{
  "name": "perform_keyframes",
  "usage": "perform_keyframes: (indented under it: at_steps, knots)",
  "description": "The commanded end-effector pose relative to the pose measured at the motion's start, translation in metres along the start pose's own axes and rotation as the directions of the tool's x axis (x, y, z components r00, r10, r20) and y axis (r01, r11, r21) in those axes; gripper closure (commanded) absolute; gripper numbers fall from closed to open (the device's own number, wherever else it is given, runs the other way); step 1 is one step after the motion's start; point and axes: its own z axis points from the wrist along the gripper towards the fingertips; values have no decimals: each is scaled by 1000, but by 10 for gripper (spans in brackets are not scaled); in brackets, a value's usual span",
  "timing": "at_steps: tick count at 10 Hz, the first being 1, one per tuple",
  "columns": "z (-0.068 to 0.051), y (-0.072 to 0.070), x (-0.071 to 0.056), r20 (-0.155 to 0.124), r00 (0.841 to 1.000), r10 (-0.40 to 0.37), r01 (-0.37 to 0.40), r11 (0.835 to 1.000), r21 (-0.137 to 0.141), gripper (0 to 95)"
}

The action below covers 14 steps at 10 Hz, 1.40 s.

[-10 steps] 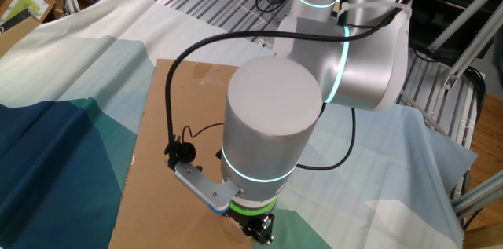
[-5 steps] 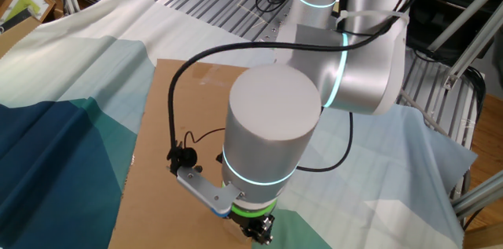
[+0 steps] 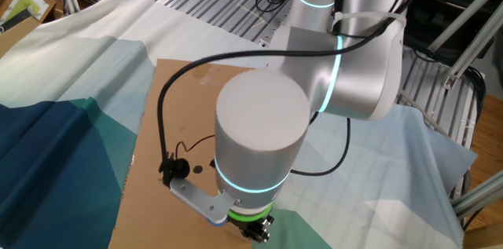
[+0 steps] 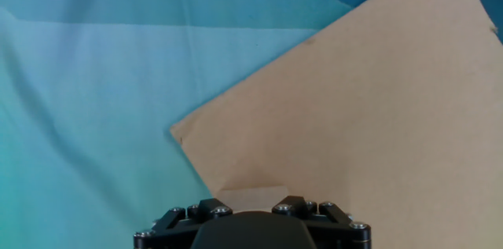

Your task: Grab the block and place it at the designated location

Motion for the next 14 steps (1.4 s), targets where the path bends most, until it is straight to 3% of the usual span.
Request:
perform_keyframes:
  at_steps: [1,3,5,14]
  knots:
    - [-2,-1,1,5,1000,7,-7,1000,-4,950]
    - [-4,0,1,4,1000,10,-10,1000,-8,950]
    - [-15,1,2,-4,1000,11,-11,1000,-5,950]
    - [-22,-5,-2,0,999,34,-34,999,-14,950]
